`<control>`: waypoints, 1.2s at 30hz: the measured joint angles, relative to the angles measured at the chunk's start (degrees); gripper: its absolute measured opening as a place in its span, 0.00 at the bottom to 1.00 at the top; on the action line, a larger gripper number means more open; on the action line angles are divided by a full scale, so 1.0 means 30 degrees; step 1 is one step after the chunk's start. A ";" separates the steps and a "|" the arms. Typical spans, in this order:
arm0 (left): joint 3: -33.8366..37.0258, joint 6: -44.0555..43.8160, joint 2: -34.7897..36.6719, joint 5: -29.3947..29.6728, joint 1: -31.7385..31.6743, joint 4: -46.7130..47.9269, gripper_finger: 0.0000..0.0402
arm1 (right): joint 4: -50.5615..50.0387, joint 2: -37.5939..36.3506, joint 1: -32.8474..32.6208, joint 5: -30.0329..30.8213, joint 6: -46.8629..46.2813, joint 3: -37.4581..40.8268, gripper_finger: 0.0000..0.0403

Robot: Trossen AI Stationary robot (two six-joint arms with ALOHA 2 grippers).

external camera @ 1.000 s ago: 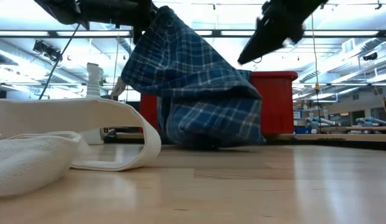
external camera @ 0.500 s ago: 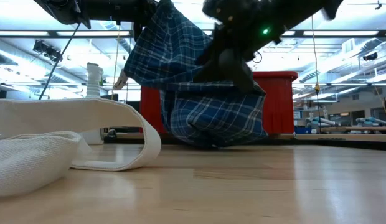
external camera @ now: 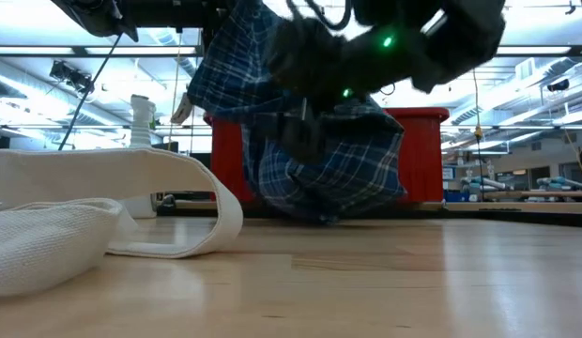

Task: Fold Laundry from Bin
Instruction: Fold the blue pants

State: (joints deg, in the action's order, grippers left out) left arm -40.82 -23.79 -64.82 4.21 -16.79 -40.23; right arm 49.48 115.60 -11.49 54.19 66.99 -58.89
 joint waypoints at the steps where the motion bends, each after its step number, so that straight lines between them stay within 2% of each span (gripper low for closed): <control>1: 0.0000 -0.0070 0.0000 0.0000 0.0014 -0.0120 0.02 | 0.0440 0.0215 0.0190 0.0123 0.0270 0.0000 0.92; 7: -0.0007 -0.1028 0.0000 0.0053 0.0448 -0.0855 0.02 | 0.3386 0.1016 0.1163 0.2159 0.1799 0.0000 0.82; 12: -0.0007 -0.0848 0.0000 0.0601 0.1016 -0.1120 0.02 | 0.5449 0.1125 0.1536 0.2592 0.1961 0.0000 0.69; 16: -0.0007 -0.0456 0.0005 0.0641 0.1083 -0.1267 0.02 | 0.8309 0.1110 0.1043 0.3316 0.3648 0.0000 0.51; 20: -0.0007 0.0394 0.0038 0.0729 0.1070 -0.1245 0.02 | 1.0838 0.1105 -0.0345 0.4430 0.6371 0.0000 0.30; 25: -0.0015 0.2901 0.0414 0.0729 0.1046 -0.1013 0.02 | 1.1437 0.0688 -0.2736 0.5102 0.7662 0.0007 0.04; 29: -0.0015 0.5695 0.1265 0.0203 0.1046 -0.0664 0.02 | 1.1499 -0.0339 -0.4314 0.5188 0.7289 0.0007 0.05; 32: -0.0015 0.7122 0.2338 -0.1209 0.1052 0.0459 0.02 | 1.1510 -0.1512 -0.5180 0.5327 0.7032 0.0007 0.04; 36: -0.0015 0.8217 0.4017 -0.4039 0.1046 0.2577 0.02 | 1.1429 -0.3192 -0.5959 0.5250 0.6612 0.0007 0.02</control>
State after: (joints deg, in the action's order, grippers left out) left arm -40.86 0.86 -52.77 -7.91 -13.65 -32.50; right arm 83.77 106.03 -29.37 69.94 86.83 -58.87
